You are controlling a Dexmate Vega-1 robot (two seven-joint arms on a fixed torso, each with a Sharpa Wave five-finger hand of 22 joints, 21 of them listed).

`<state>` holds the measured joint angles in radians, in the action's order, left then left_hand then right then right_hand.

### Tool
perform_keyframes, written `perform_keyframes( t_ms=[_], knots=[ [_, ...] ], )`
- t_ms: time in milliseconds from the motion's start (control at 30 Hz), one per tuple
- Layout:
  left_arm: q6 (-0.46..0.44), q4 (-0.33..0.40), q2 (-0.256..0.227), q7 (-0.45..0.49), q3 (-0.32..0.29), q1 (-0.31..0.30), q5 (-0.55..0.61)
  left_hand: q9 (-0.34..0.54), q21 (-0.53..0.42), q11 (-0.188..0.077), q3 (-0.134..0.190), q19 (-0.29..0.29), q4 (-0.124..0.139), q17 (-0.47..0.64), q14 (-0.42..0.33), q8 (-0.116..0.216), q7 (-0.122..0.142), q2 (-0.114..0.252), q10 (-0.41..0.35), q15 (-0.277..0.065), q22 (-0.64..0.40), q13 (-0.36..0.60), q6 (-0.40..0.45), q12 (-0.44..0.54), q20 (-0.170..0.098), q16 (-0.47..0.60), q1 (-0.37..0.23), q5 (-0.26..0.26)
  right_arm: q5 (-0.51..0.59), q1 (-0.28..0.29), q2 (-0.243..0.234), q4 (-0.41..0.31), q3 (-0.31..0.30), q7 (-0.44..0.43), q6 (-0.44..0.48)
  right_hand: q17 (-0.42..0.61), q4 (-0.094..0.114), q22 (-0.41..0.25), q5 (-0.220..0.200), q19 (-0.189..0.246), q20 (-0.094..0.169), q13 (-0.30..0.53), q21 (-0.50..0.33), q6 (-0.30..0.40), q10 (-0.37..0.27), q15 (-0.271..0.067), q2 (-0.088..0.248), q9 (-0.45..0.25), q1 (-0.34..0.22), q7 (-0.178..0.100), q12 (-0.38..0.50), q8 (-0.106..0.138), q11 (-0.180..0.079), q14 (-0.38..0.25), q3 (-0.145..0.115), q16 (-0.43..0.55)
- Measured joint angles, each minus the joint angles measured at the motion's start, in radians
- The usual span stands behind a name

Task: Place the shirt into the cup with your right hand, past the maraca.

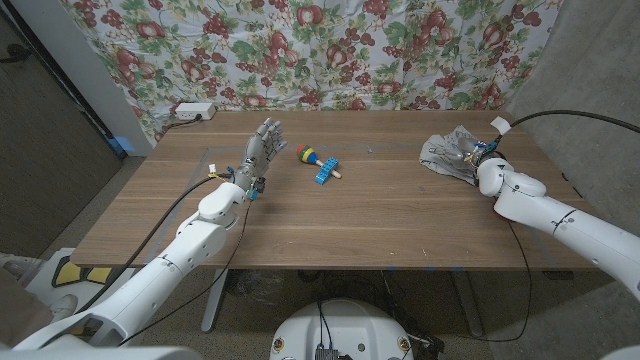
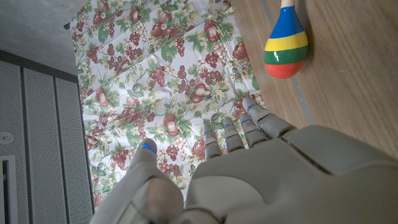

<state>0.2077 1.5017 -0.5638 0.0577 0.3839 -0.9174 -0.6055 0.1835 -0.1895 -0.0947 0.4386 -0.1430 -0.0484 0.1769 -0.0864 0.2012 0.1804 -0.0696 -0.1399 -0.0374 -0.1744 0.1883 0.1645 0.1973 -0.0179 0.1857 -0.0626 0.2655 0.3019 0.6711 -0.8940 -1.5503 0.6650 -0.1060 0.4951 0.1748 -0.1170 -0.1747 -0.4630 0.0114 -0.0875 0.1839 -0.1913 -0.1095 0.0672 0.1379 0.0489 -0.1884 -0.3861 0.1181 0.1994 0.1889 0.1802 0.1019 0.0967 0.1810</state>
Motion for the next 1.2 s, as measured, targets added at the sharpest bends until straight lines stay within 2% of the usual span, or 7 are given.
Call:
perform_keyframes(
  t_ms=[600,733,1200],
  knots=[
    [0.001,-0.011,0.008,-0.001,0.003,0.006,-0.001,0.000,0.000,0.000,0.000,0.000,0.000,0.000,0.000,0.000,0.000,0.004,0.000,0.000,0.000,0.000,0.000,0.000,0.000,0.000,-0.004,0.000,0.016,-0.021,0.015,0.033,0.026,-0.001,0.004,0.000,-0.004,0.000,-0.016,0.009,-0.004,0.000,0.000,0.000,0.009,0.005,-0.012,0.000,-0.012,0.000,0.000,0.000,0.002,-0.006,0.004,0.000],
    [0.002,-0.012,0.009,-0.001,0.004,0.006,-0.001,0.000,0.000,0.000,0.004,0.000,-0.004,0.000,0.000,0.000,0.000,0.004,0.000,0.000,0.000,0.000,0.000,0.000,0.000,0.000,-0.004,-0.001,0.020,-0.026,0.017,0.038,0.031,0.003,0.005,0.000,-0.004,0.000,-0.016,0.020,0.005,0.000,-0.006,0.000,0.009,0.005,-0.017,0.000,-0.017,0.000,0.000,0.000,0.002,-0.006,0.004,0.000],
    [0.002,-0.016,0.013,-0.001,0.006,0.009,-0.001,0.000,0.000,0.000,0.001,0.000,-0.007,0.000,0.000,0.000,-0.003,0.009,0.000,0.000,0.000,0.000,0.003,0.000,0.000,0.000,0.001,-0.007,0.029,-0.038,0.023,0.052,0.046,0.016,0.008,0.000,-0.008,0.000,-0.028,0.027,-0.002,0.000,-0.006,0.000,0.009,0.011,-0.012,0.000,-0.036,0.000,0.000,0.000,0.002,-0.011,0.008,0.000]
  ],
)
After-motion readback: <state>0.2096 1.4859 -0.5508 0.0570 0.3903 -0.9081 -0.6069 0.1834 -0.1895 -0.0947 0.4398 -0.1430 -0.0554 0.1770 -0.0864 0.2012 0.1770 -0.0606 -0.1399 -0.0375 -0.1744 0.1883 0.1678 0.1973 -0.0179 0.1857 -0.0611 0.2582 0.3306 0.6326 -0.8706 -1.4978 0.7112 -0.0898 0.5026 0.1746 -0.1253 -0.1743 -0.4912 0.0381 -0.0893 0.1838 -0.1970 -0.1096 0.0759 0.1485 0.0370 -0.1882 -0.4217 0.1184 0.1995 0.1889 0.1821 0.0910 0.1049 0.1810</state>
